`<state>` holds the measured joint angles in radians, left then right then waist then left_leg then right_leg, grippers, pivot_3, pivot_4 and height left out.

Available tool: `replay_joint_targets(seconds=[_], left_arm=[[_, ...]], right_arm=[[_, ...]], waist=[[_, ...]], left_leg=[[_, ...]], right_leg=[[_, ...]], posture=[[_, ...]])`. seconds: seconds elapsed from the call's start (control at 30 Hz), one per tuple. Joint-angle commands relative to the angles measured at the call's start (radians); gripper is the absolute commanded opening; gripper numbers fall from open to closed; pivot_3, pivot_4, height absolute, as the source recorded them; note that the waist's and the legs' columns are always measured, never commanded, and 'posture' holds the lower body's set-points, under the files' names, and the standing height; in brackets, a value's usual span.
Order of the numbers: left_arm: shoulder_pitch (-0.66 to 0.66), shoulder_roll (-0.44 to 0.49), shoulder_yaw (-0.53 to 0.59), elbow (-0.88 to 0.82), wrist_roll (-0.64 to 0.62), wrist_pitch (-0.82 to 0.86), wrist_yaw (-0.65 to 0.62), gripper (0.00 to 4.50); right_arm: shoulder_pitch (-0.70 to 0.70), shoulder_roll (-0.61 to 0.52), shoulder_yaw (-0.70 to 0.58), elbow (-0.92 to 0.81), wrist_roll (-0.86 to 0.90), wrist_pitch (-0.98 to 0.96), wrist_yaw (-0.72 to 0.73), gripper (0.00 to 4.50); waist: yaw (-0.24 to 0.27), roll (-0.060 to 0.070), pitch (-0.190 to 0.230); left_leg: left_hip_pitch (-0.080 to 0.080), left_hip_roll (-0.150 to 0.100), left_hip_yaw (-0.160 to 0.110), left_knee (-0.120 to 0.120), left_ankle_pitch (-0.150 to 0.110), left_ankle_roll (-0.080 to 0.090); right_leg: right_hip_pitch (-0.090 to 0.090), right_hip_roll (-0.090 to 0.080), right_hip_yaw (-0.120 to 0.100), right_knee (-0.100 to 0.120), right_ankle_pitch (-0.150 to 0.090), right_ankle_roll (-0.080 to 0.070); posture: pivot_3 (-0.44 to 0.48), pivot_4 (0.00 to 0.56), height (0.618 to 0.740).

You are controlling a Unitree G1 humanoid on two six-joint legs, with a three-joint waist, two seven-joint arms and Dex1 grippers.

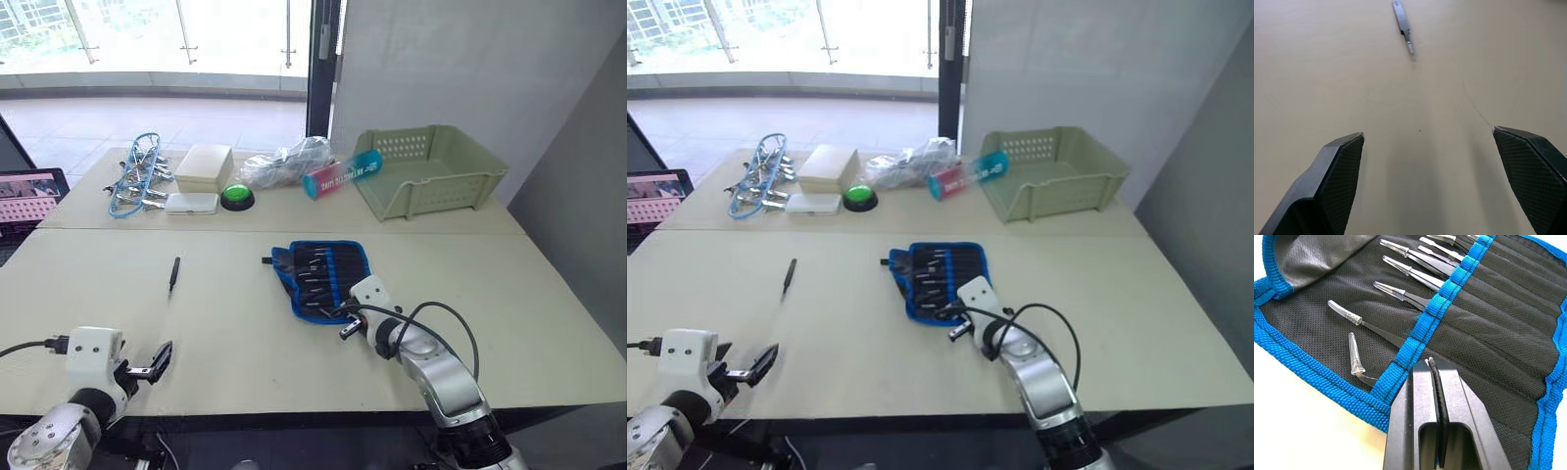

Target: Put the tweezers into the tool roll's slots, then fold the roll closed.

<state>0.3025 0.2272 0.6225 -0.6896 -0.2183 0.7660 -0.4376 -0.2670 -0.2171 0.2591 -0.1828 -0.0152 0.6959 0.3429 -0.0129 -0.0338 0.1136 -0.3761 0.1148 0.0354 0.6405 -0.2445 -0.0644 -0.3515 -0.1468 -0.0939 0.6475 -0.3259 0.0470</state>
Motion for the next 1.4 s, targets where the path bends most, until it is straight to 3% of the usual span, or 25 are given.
replay_joint_targets(seconds=[0.03, 0.17, 0.4, 0.67, 1.1, 1.2, 1.4], left_arm=[[0.044, -0.049, -0.005, -0.072, -0.002, -0.048, 0.075, 4.41], [0.058, -0.064, -0.018, -0.076, -0.015, -0.045, 0.114, 4.41], [-0.029, 0.003, -0.074, 0.024, -0.015, 0.011, 0.158, 4.41], [-0.24, 0.098, -0.173, 0.272, 0.0, 0.018, 0.174, 4.41], [-0.531, 0.125, -0.269, 0.767, 0.039, -0.163, 0.207, 4.41], [-0.568, 0.123, -0.268, 0.841, 0.036, -0.2, 0.211, 3.65], [-0.592, 0.122, -0.283, 0.893, 0.033, -0.235, 0.207, 1.66]], right_arm=[[0.049, -0.013, 0.031, 0.127, -0.009, 0.051, 0.012, 0.0], [0.052, -0.012, 0.033, 0.128, -0.011, 0.047, 0.015, 0.0], [0.055, -0.005, 0.033, 0.125, -0.013, 0.047, 0.01, 0.0], [0.066, 0.001, 0.023, 0.109, -0.014, 0.052, -0.006, 0.0], [0.073, -0.001, 0.006, 0.088, -0.012, 0.058, -0.027, 0.0], [0.074, -0.001, 0.002, 0.086, -0.013, 0.059, -0.031, 0.0], [0.079, 0.002, 0.0, 0.08, -0.014, 0.062, -0.036, 0.0]], waist=[[0.0, -0.001, 0.0], [-0.006, 0.0, -0.001], [-0.003, 0.0, -0.001], [-0.005, 0.0, -0.001], [0.004, 0.01, -0.005], [0.005, 0.012, -0.007], [0.01, 0.015, -0.008]], left_leg=[[0.0, 0.0, 0.0, 0.0, 0.0, 0.0], [-0.001, 0.0, 0.0, -0.001, 0.0, 0.001], [-0.001, 0.0, 0.001, -0.001, -0.001, 0.001], [0.0, 0.0, 0.0, -0.001, -0.001, 0.001], [0.002, 0.0, 0.0, -0.002, 0.0, 0.0], [0.002, 0.0, 0.0, -0.002, 0.0, 0.0], [0.003, 0.0, 0.0, -0.002, 0.0, 0.0]], right_leg=[[0.0, 0.0, 0.0, 0.0, 0.0, 0.0], [-0.001, 0.0, 0.001, -0.001, 0.0, 0.0], [-0.001, 0.0, 0.0, -0.001, 0.0, 0.0], [-0.001, 0.0, 0.0, 0.0, 0.0, -0.001], [0.0, 0.0, 0.0, 0.0, 0.0, 0.0], [0.0, 0.0, 0.0, 0.0, 0.0, 0.0], [0.001, 0.0, 0.0, 0.0, 0.0, 0.0]], posture=[[0.0, 0.15, 0.716], [0.0, 0.15, 0.716], [0.0, 0.15, 0.716], [0.0, 0.15, 0.716], [0.0, 0.15, 0.716], [0.0, 0.15, 0.716], [0.0, 0.15, 0.716]])
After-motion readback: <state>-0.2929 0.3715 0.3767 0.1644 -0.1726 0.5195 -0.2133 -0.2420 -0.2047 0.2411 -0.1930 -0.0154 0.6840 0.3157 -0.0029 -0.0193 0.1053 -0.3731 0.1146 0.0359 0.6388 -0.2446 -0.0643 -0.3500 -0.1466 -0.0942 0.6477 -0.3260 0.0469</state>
